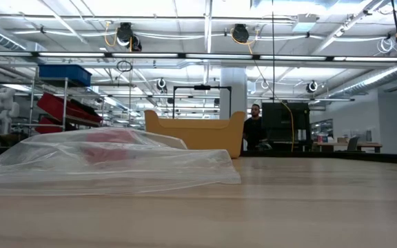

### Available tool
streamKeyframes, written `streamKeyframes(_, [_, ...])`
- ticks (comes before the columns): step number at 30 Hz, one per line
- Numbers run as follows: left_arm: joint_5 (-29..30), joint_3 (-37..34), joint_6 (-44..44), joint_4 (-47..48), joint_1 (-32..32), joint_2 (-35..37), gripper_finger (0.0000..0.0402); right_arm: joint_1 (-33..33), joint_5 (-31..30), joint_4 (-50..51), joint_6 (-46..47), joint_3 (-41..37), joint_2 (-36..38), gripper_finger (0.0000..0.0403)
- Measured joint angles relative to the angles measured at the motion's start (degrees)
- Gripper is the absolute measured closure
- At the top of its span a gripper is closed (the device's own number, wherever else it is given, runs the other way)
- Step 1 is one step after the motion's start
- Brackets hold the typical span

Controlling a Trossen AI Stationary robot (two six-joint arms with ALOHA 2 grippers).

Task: Roll bandage
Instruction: Roll the green bandage

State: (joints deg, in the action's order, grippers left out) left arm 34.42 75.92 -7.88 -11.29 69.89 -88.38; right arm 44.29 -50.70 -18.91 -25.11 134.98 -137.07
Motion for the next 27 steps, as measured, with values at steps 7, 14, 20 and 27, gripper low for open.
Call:
streamKeyframes(7, [-0.18,0.0,0.11,1.6,0.0,0.0,0.0363,-2.28,9.68,0.93,8.59,0.0,-0.67,0.0307])
streamKeyframes(14, [-0.09,0.0,0.07,2.17,-0.04,0.0,0.0363,-2.71,12.23,0.1,10.35,0.0,-0.67,0.0266])
streamKeyframes(20, [1.71,0.0,0.06,2.7,-0.15,0.0,0.0363,-2.96,17.72,-0.21,11.56,0.0,-0.67,0.0231])
streamKeyframes(27, [2.24,0.0,0.04,2.73,-0.2,0.0,0.0363,-4.14,18.36,-0.05,13.4,0.0,-0.67,0.0222])
